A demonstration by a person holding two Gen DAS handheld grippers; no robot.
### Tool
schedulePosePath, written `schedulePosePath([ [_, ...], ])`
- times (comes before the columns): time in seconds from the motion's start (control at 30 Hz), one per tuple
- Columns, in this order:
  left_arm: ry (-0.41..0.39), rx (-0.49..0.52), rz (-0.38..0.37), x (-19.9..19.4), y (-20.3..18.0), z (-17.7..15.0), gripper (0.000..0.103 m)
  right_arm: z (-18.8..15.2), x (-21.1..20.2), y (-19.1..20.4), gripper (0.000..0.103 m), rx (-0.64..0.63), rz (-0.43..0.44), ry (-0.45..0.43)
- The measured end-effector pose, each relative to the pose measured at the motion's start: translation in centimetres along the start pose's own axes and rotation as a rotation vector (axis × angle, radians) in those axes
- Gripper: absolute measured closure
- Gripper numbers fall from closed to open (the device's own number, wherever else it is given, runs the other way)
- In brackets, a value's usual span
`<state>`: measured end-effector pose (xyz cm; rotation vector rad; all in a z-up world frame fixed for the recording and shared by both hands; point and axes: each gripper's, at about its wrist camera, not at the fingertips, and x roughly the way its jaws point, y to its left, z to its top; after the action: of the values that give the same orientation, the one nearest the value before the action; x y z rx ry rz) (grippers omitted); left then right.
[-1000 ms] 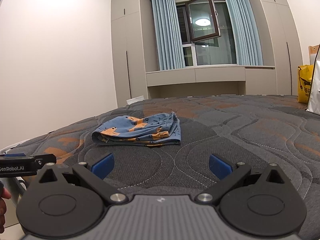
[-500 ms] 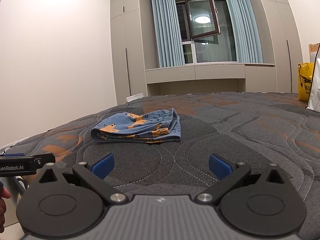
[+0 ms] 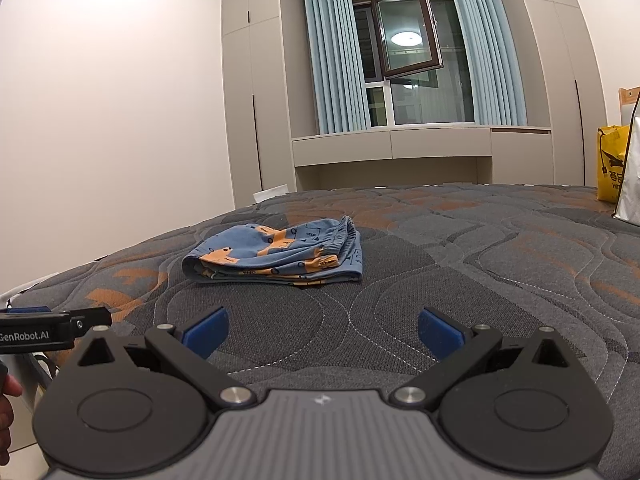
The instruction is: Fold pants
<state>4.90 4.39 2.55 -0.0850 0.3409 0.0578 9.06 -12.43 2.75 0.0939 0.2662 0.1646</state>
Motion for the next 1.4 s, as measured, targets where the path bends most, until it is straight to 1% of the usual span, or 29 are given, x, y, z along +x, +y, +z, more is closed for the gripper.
schedulePosePath([
  [0.53, 0.001, -0.001, -0.006, -0.15, -0.11, 0.27, 0.001, 0.16, -0.15, -0.09, 0.000, -0.006, 0.002, -0.002],
  [0.67, 0.018, 0.008, -0.003, -0.14, -0.17, 0.40, 0.001, 0.20, -0.19, -0.07, 0.000, -0.006, 0.002, -0.003],
  [0.77, 0.020, 0.019, -0.017, -0.24, -0.30, 0.46, 0.001, 0.43, -0.36, -0.08, 0.000, -0.005, 0.002, -0.008],
  [1.03, 0.005, 0.022, -0.026, -0.69, -0.56, 0.53, 0.001, 0.56, -0.73, -0.16, 0.000, -0.007, 0.003, -0.015],
  [1.4, 0.010, 0.021, -0.011, -0.77, -0.47, 0.49, 0.001, 0.54, -0.76, -0.15, 0.000, -0.005, 0.004, -0.015],
])
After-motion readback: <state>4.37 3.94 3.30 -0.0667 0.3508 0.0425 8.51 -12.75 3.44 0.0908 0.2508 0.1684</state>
